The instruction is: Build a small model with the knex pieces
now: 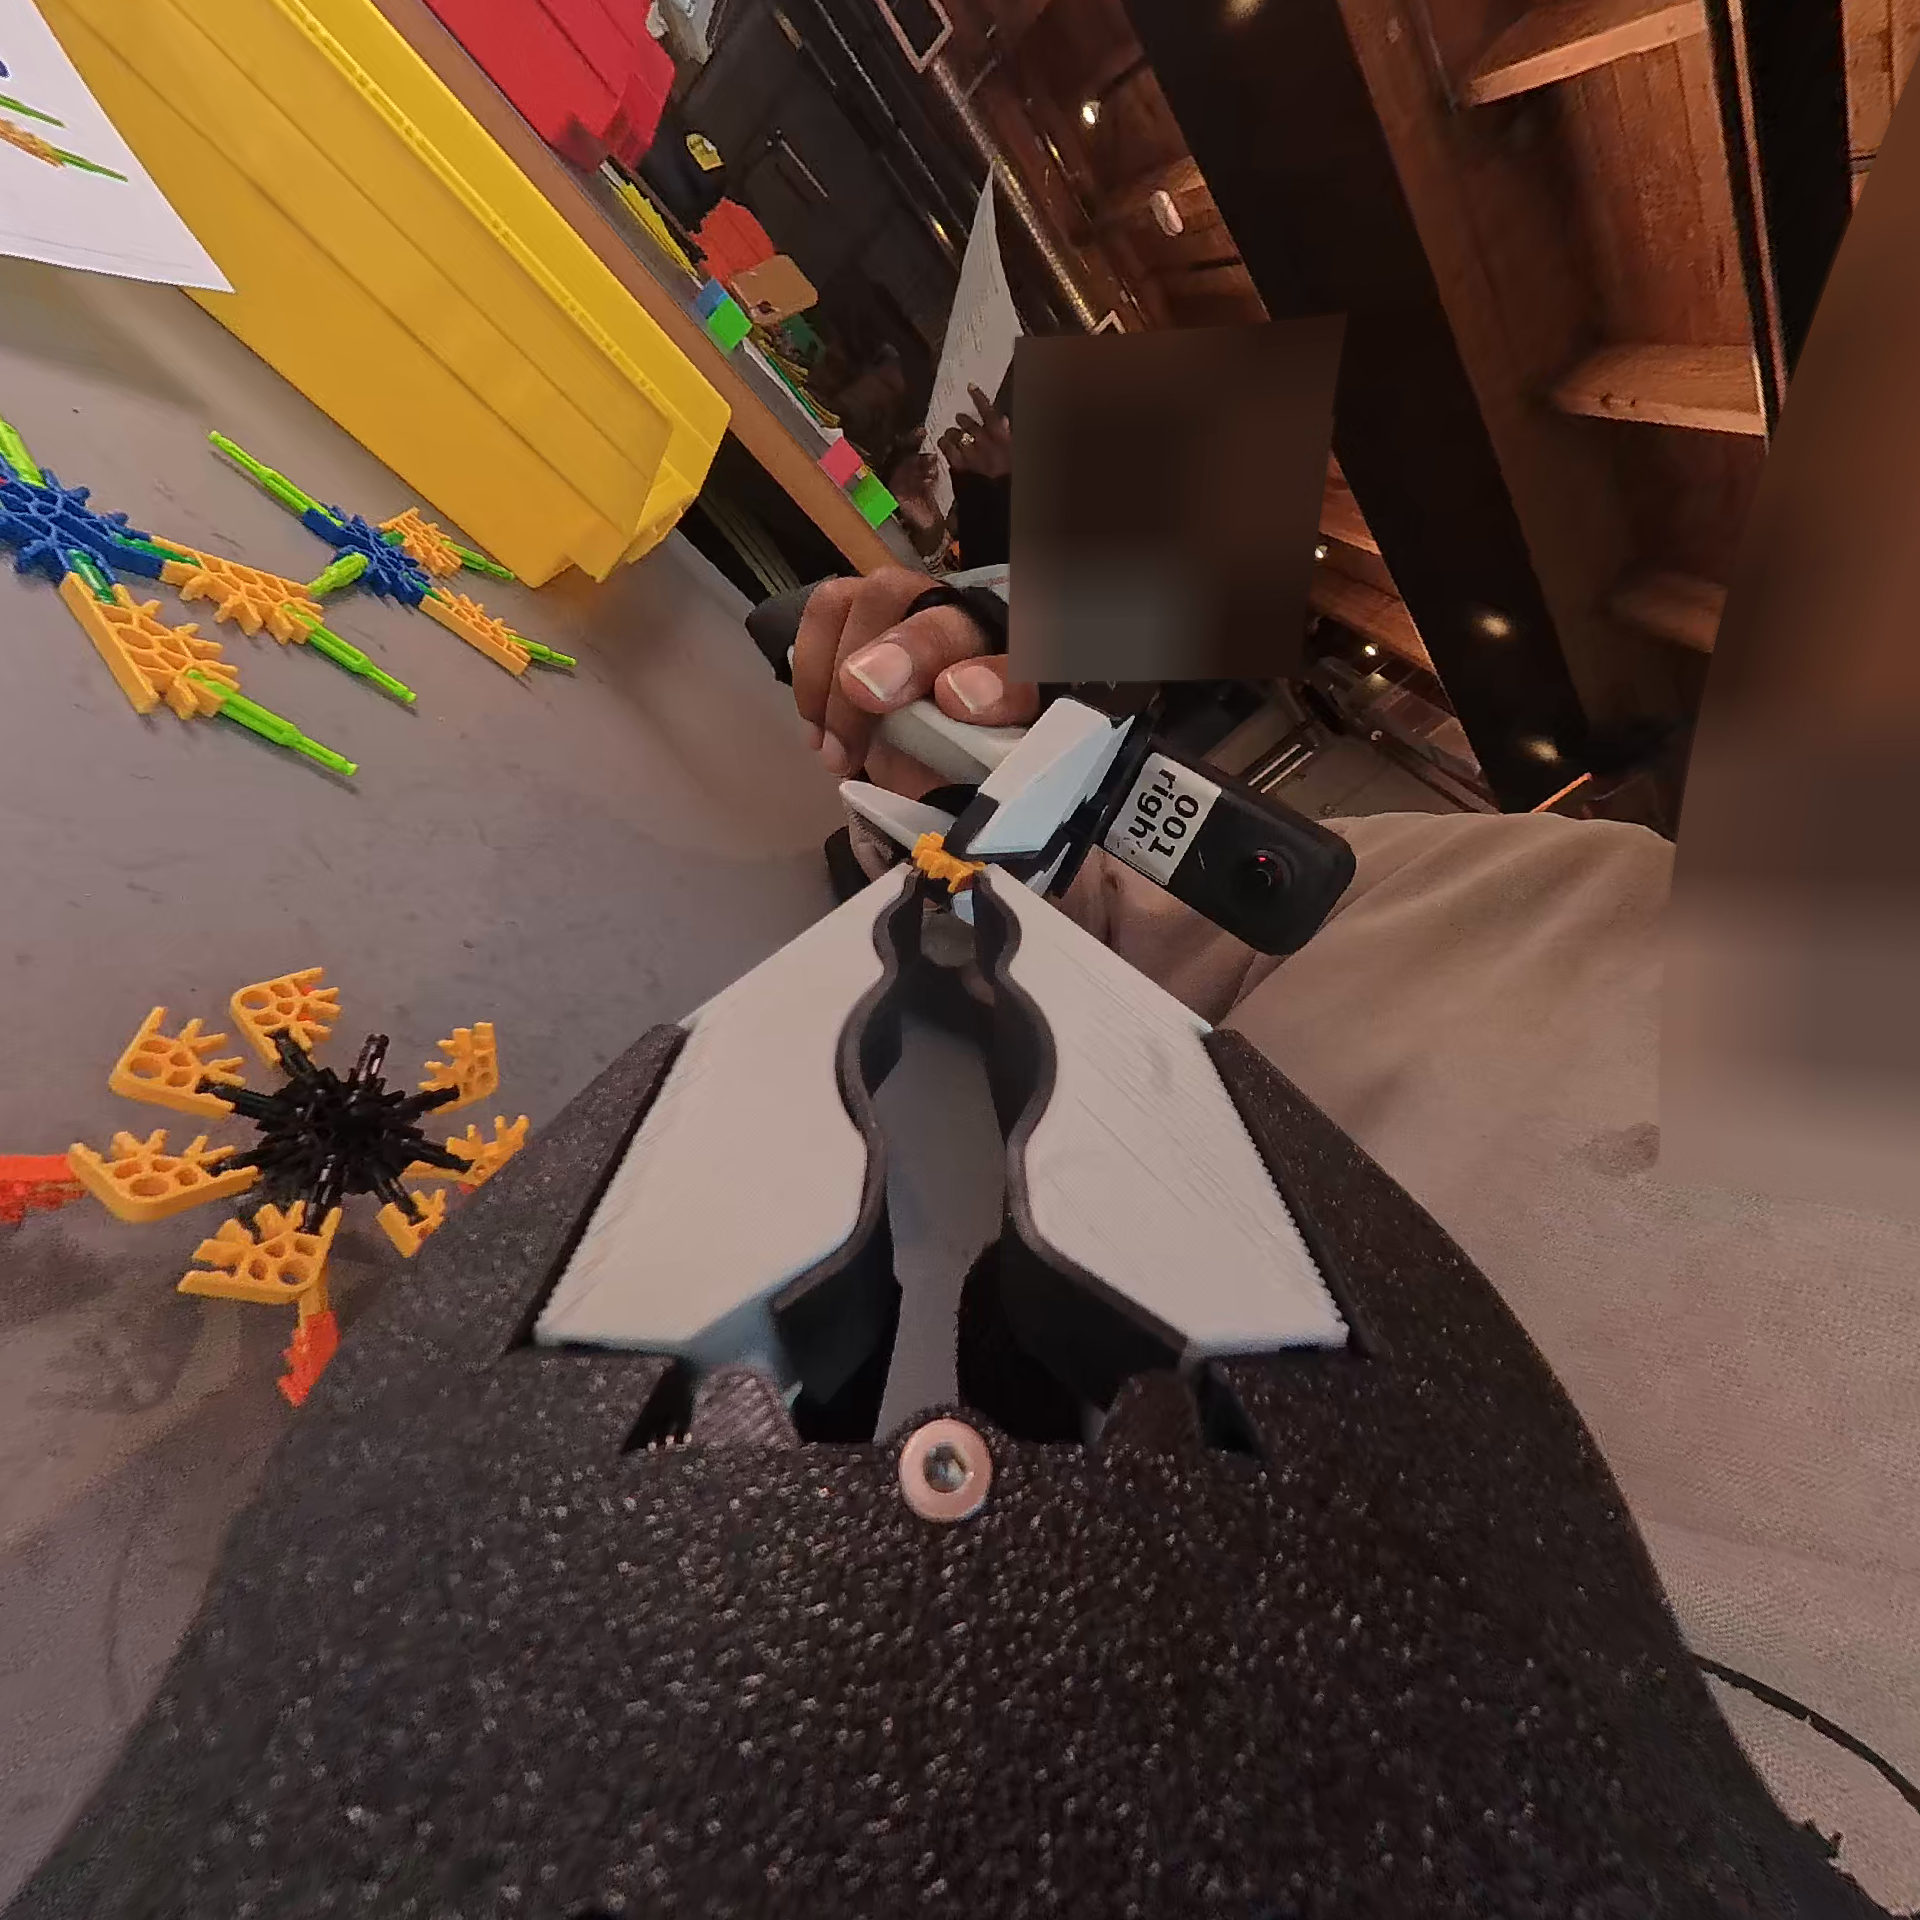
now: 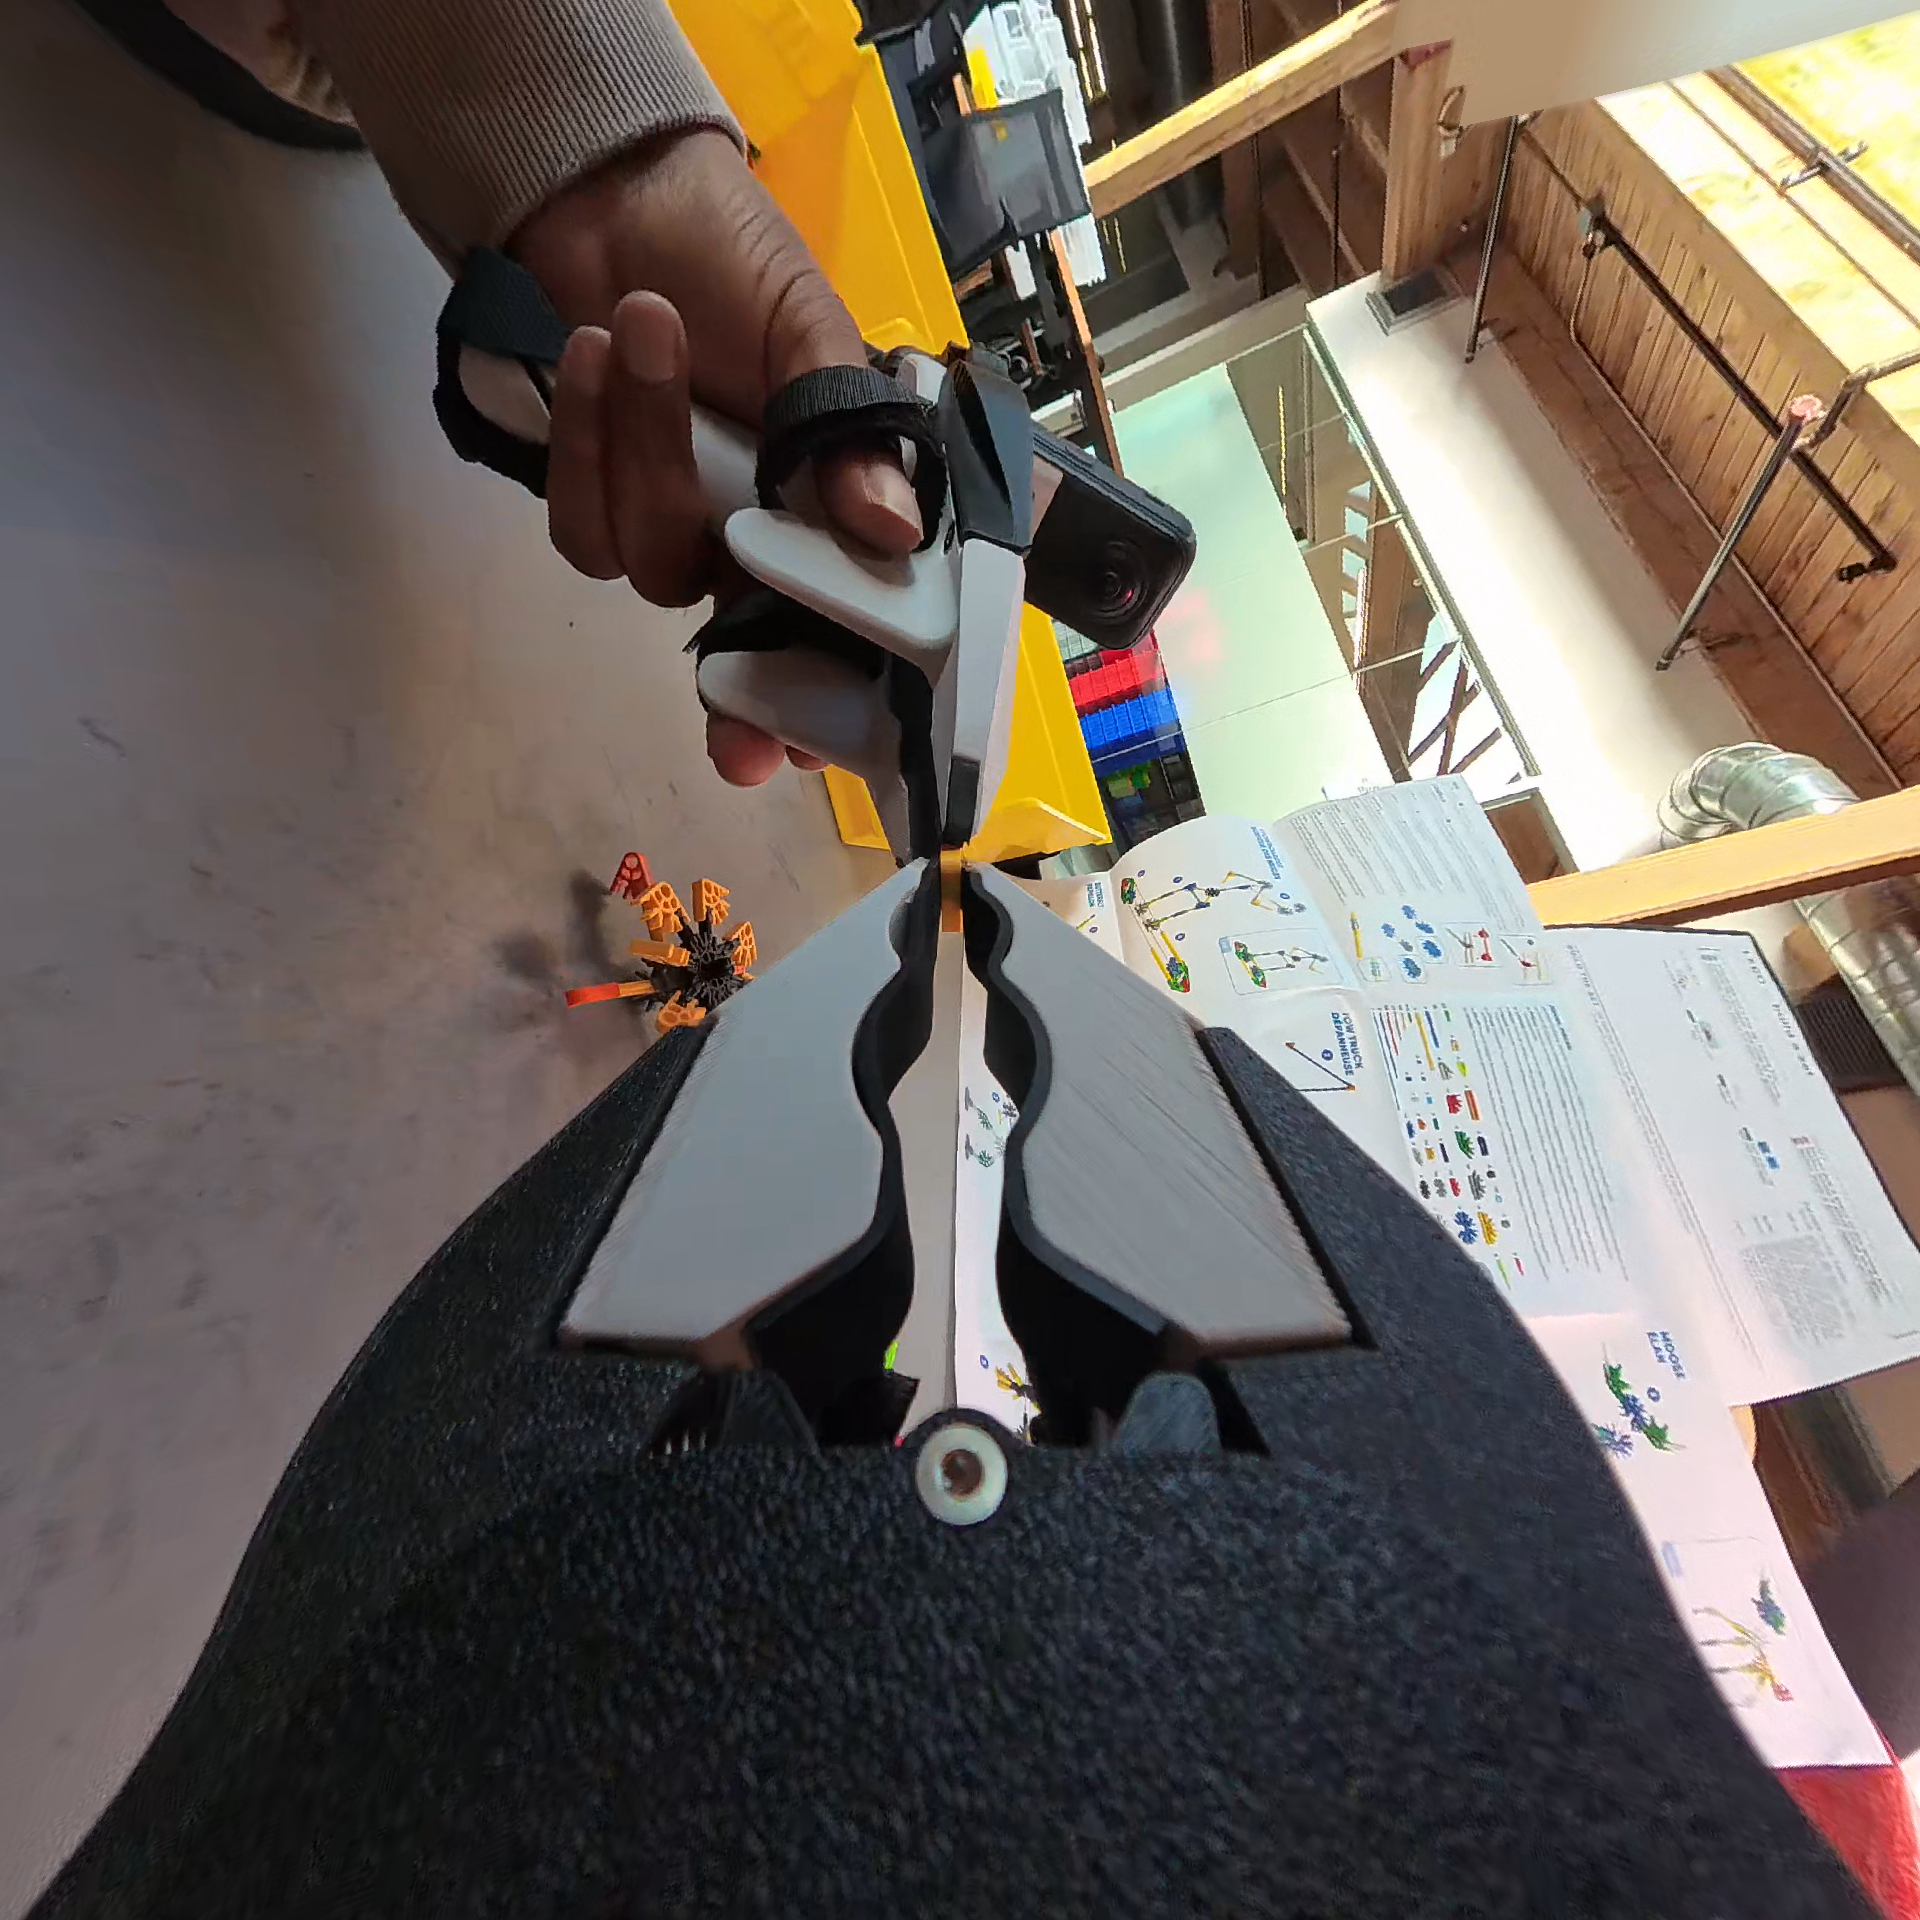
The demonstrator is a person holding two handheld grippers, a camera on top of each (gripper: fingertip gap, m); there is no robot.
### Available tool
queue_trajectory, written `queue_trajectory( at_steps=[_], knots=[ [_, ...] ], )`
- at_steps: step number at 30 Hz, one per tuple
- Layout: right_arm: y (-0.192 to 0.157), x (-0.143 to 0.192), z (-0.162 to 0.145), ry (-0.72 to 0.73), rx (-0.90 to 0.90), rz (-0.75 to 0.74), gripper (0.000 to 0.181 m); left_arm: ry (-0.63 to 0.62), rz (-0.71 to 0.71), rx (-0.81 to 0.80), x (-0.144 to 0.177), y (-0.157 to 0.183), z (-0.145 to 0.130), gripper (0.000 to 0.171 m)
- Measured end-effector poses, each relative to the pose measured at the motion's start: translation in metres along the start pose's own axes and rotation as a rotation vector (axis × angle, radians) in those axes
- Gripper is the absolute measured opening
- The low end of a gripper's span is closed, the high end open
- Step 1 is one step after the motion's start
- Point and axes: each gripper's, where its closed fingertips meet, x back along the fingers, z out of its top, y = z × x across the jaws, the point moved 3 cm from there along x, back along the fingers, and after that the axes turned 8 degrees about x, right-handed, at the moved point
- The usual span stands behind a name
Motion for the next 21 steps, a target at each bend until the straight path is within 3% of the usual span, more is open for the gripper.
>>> queue_trajectory(
  at_steps=[5,14,17,21],
  knots=[
    [-0.006,-0.002,-0.004,-0.021,0.014,0.025,0.001,-0.005,0.029,0.007,0.001,-0.006,-0.001,0.007],
    [-0.011,-0.005,-0.008,-0.005,-0.124,0.074,0.006,0.0,0.105,-0.096,0.006,-0.014,-0.001,0.006],
    [-0.008,-0.004,-0.012,0.029,-0.293,0.089,0.019,0.016,0.11,-0.137,0.007,-0.013,0.002,0.006],
    [0.0,-0.005,-0.018,0.084,-0.68,0.16,0.034,0.034,0.136,-0.209,0.008,-0.012,0.004,0.006]
  ],
)
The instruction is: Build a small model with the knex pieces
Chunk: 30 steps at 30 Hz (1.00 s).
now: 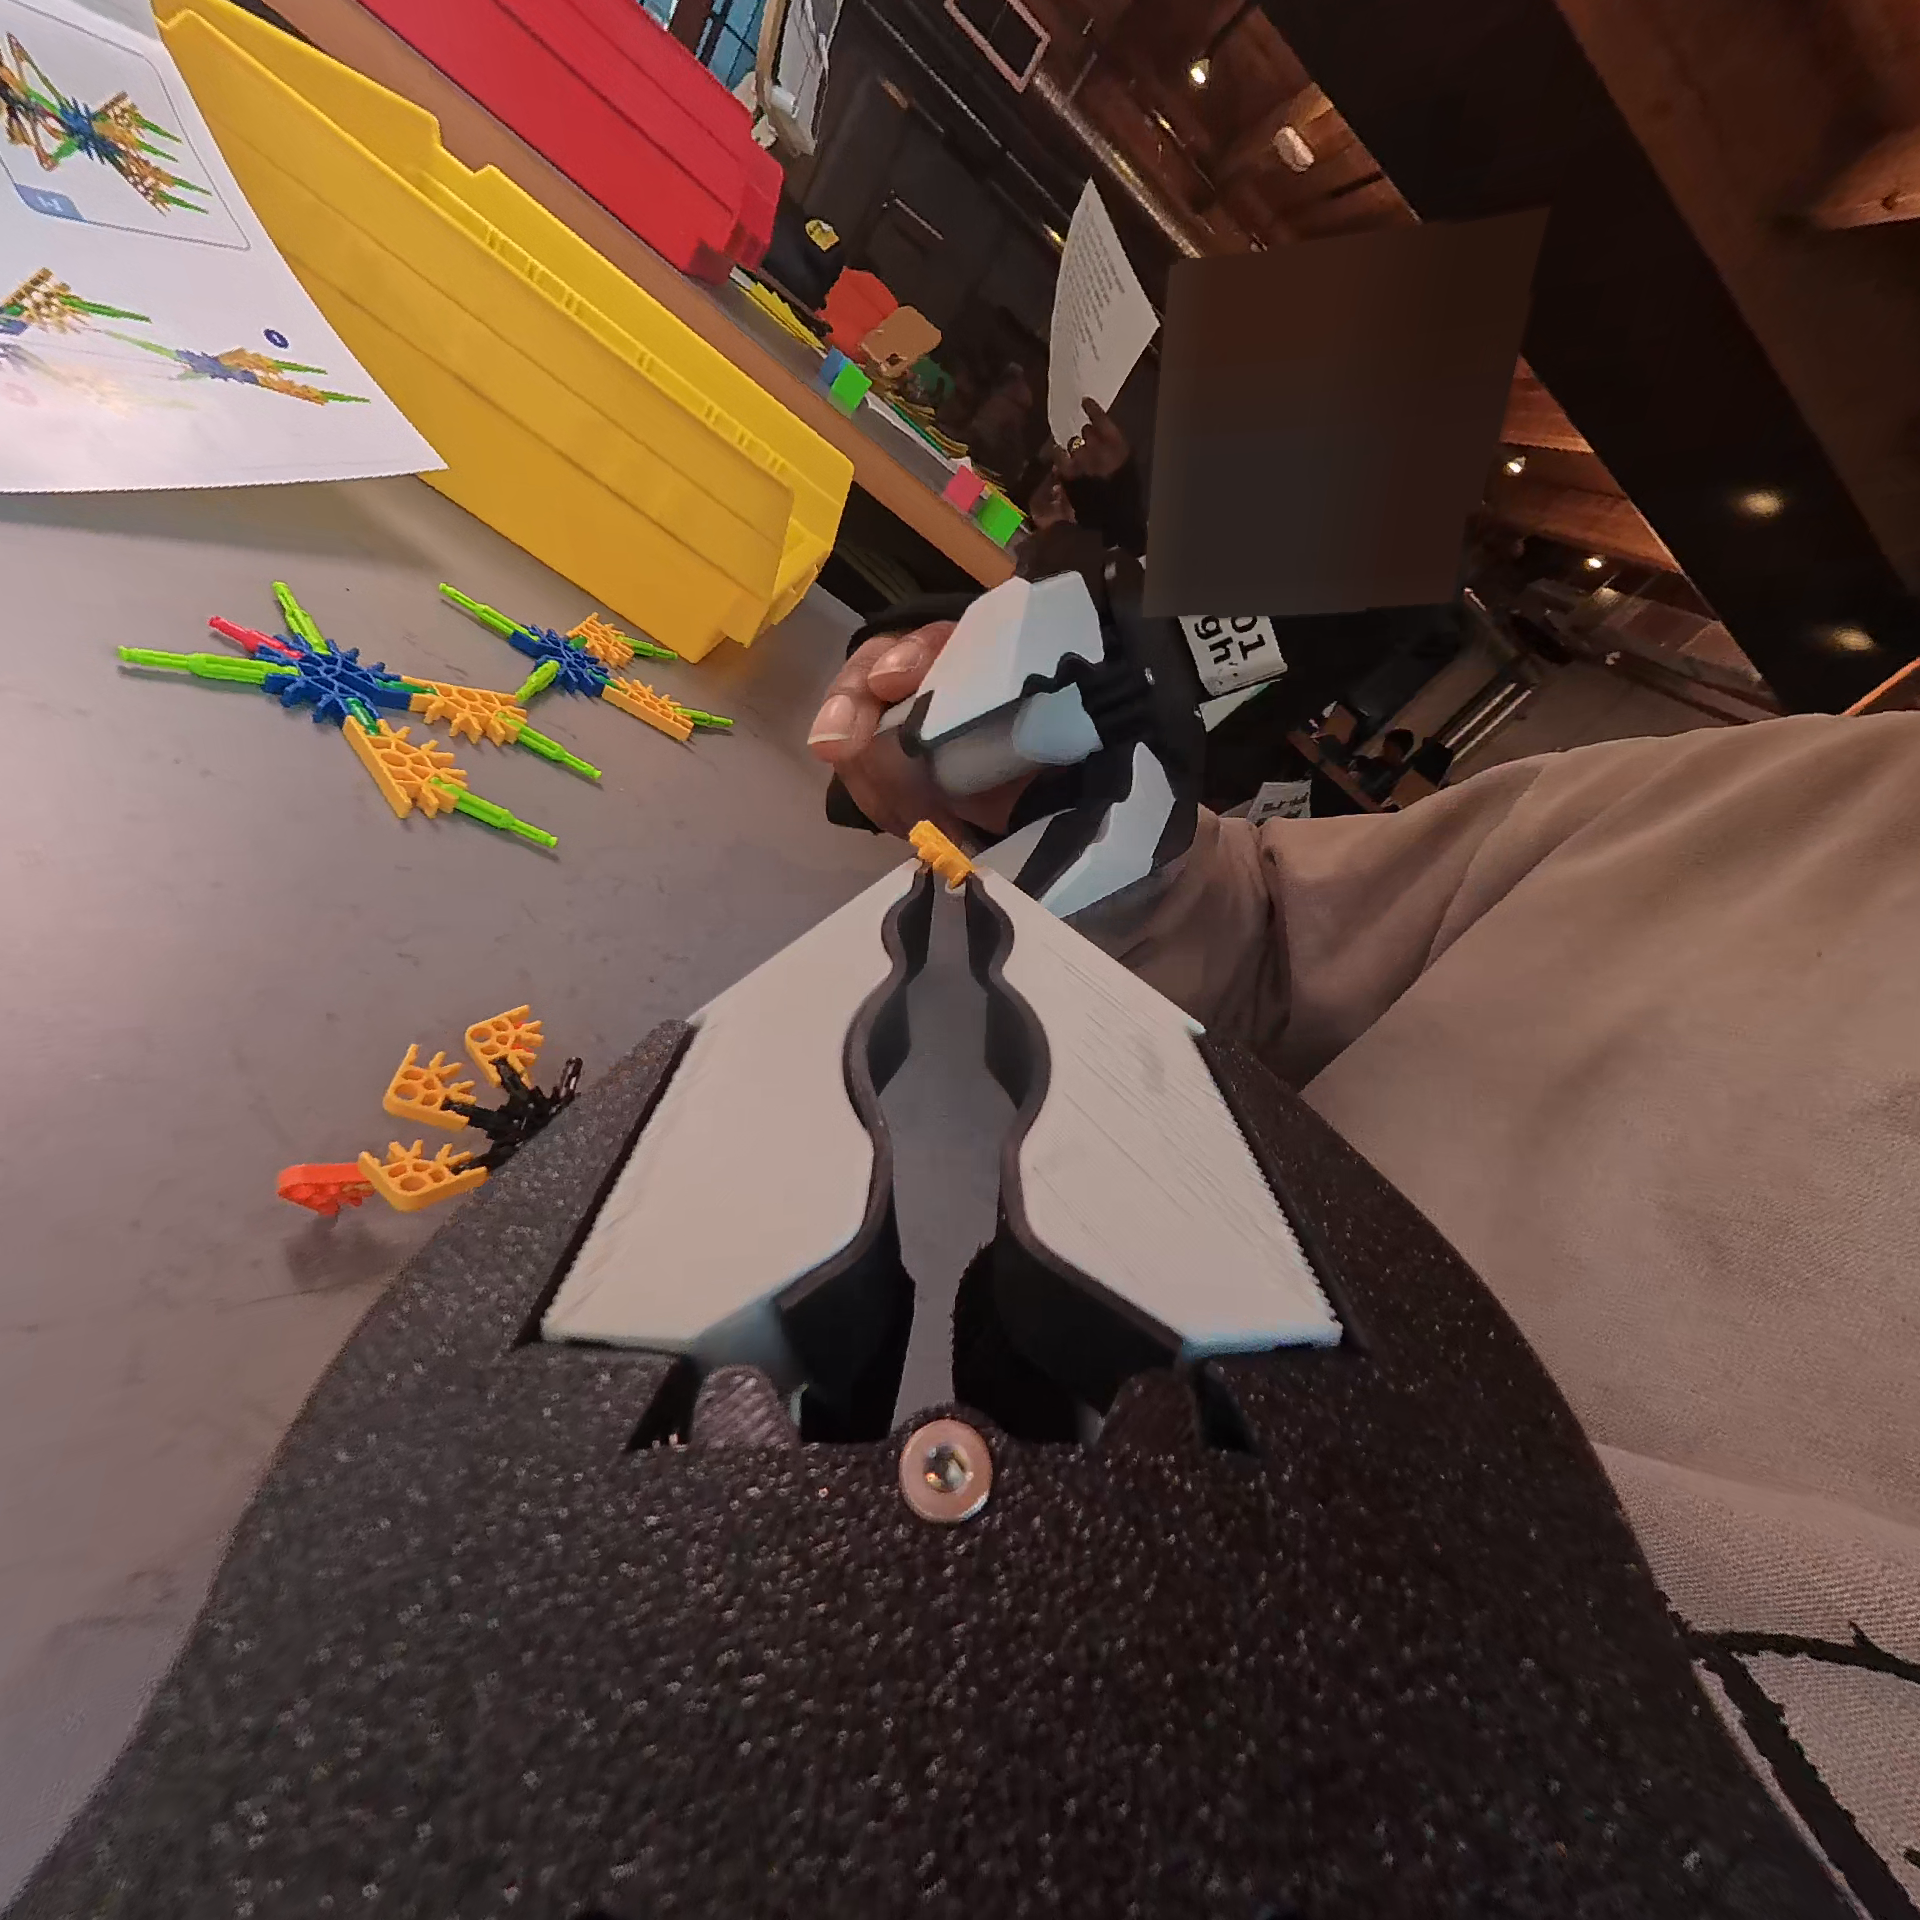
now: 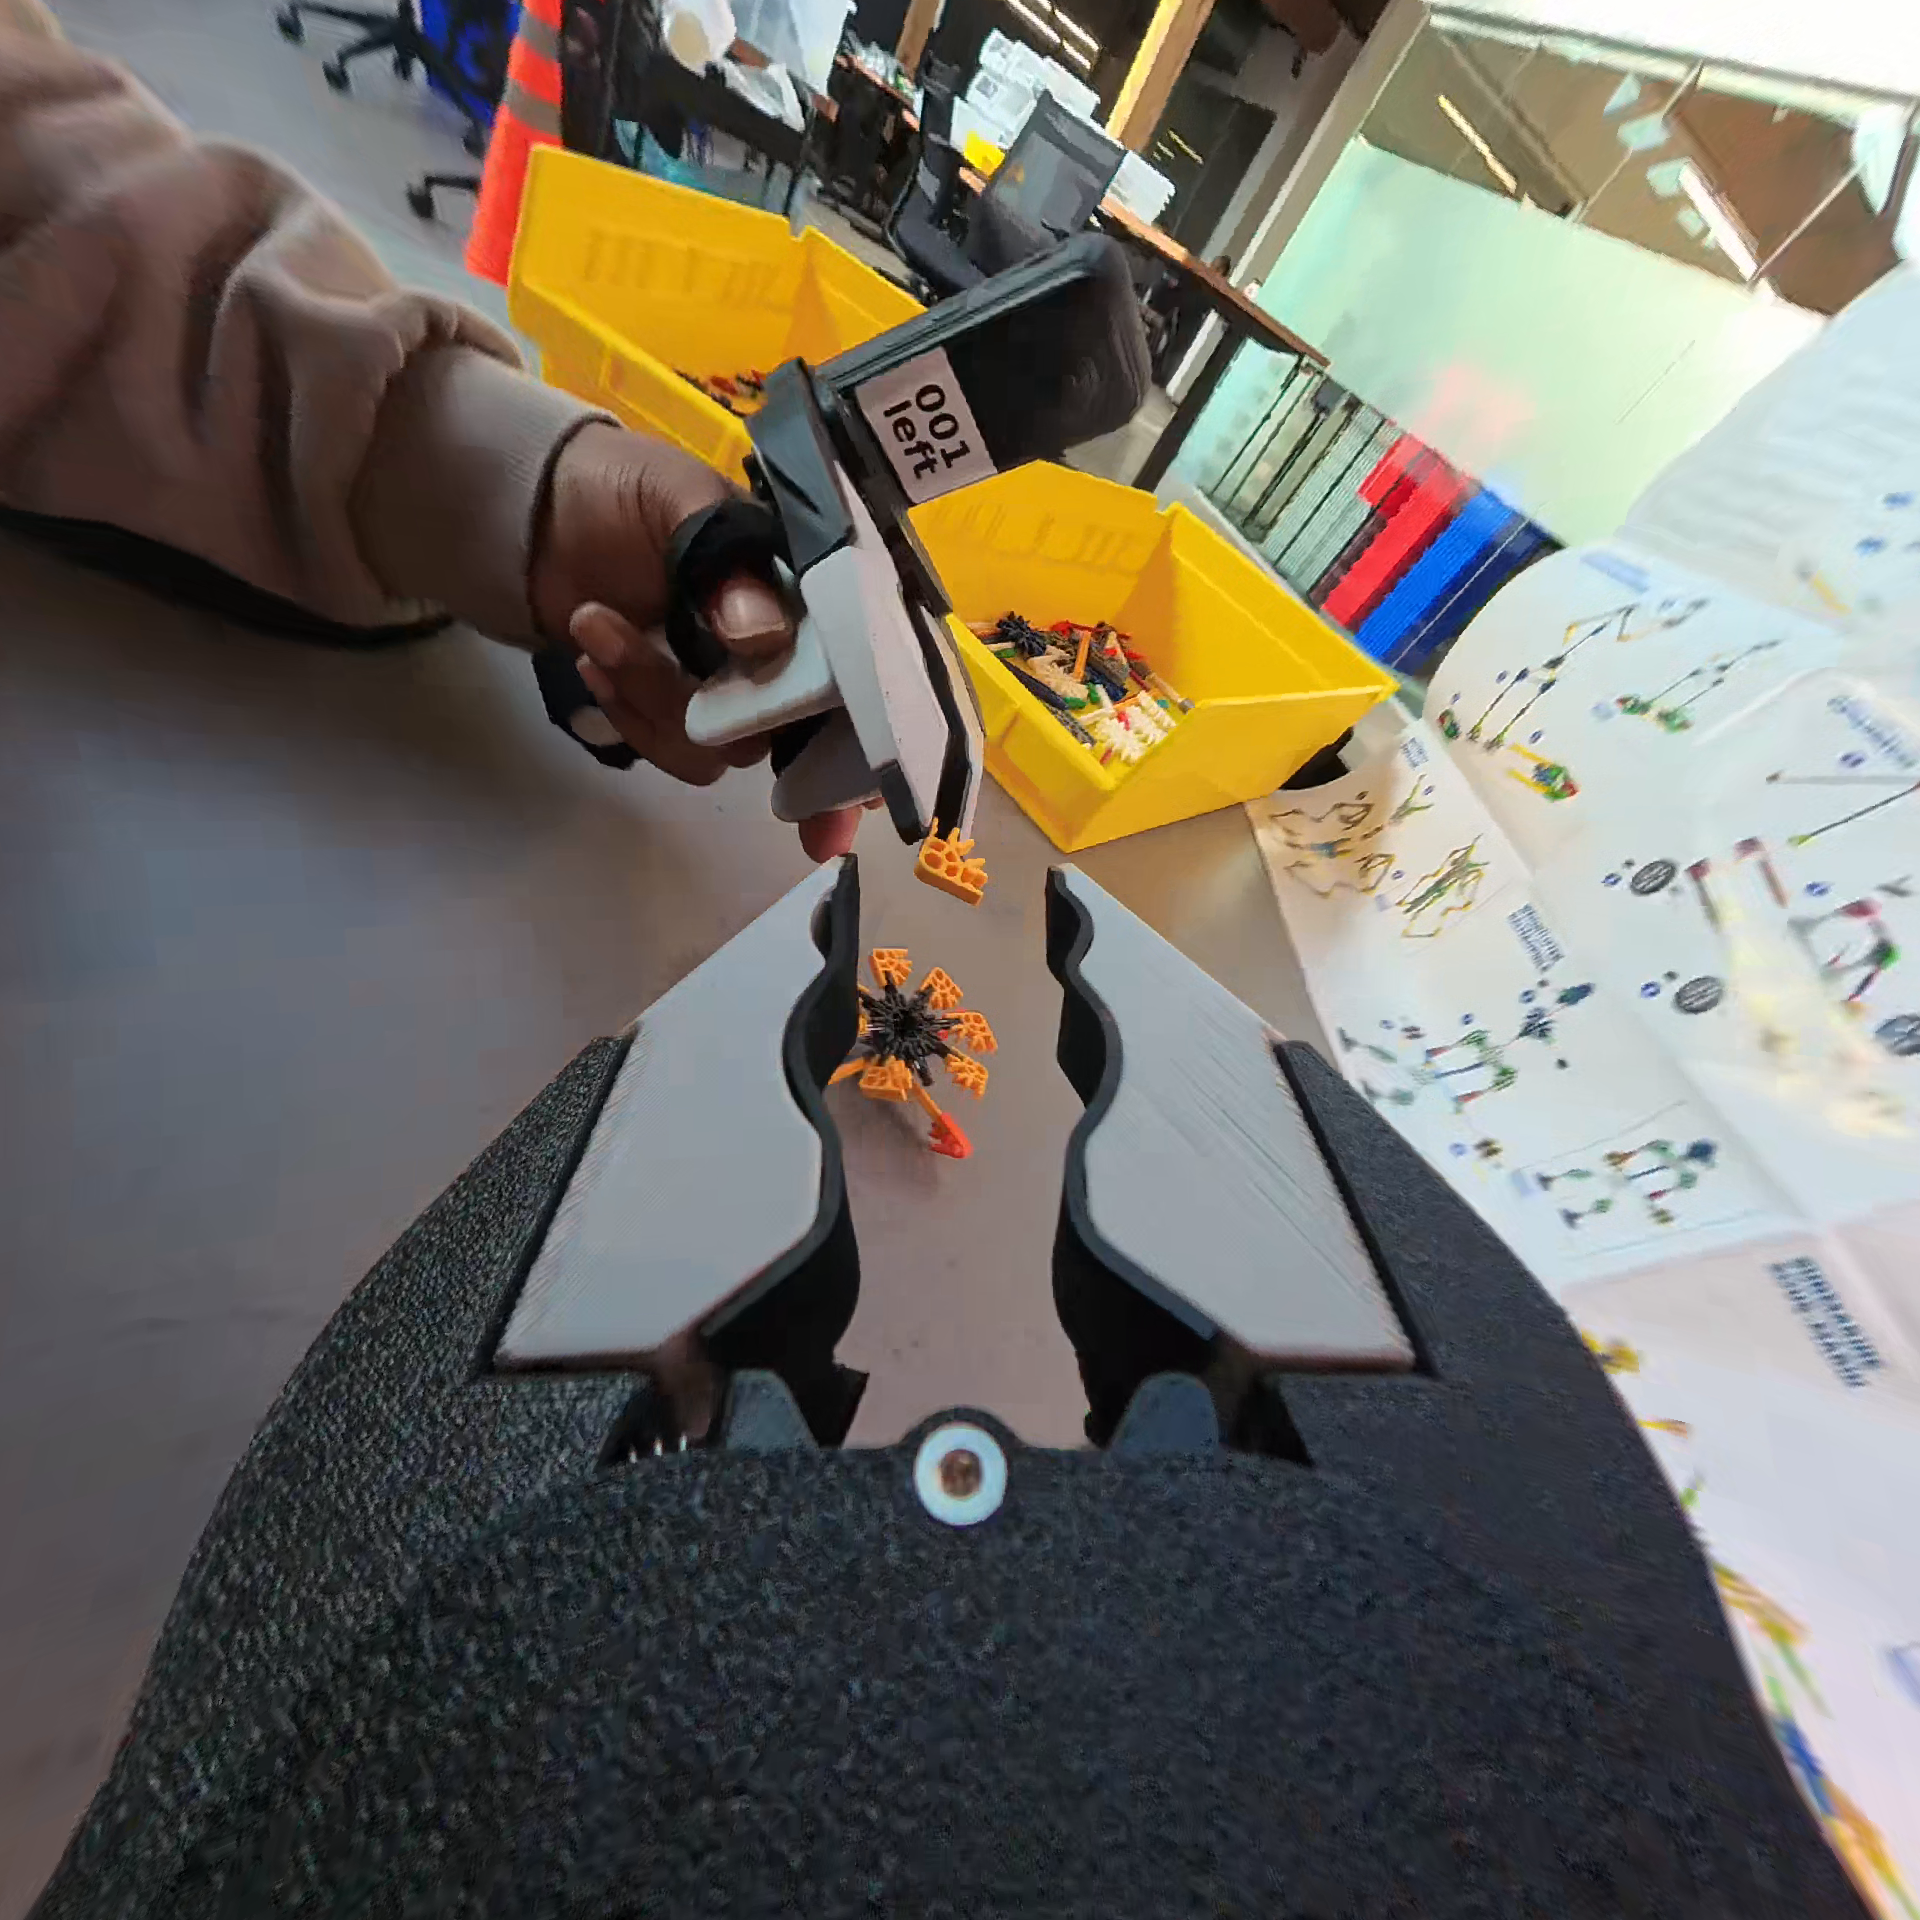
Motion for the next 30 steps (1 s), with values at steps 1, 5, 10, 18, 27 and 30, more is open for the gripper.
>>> queue_trajectory(
  at_steps=[1,5,10,18,27,30],
  knots=[
    [0.001,-0.001,0.0,0.006,-0.062,0.015,0.035,0.004,0.001,-0.008,0.0,0.0,0.0,0.006],
    [0.0,-0.006,-0.001,0.008,-0.149,0.024,0.02,-0.007,0.013,-0.02,-0.002,-0.002,-0.002,0.006],
    [-0.002,-0.007,-0.002,0.008,-0.177,0.049,0.015,-0.017,0.018,-0.038,-0.002,-0.002,-0.003,0.006],
    [-0.004,-0.004,-0.002,0.029,-0.252,0.126,0.015,-0.044,0.006,-0.104,-0.004,0.003,-0.007,0.006],
    [-0.003,-0.002,-0.007,0.024,-0.277,0.154,0.012,-0.059,0.052,-0.135,-0.001,0.001,-0.005,0.007],
    [0.001,0.0,-0.016,-0.011,-0.276,0.141,0.012,-0.083,0.174,-0.125,0.014,-0.014,0.002,0.014]
  ],
)
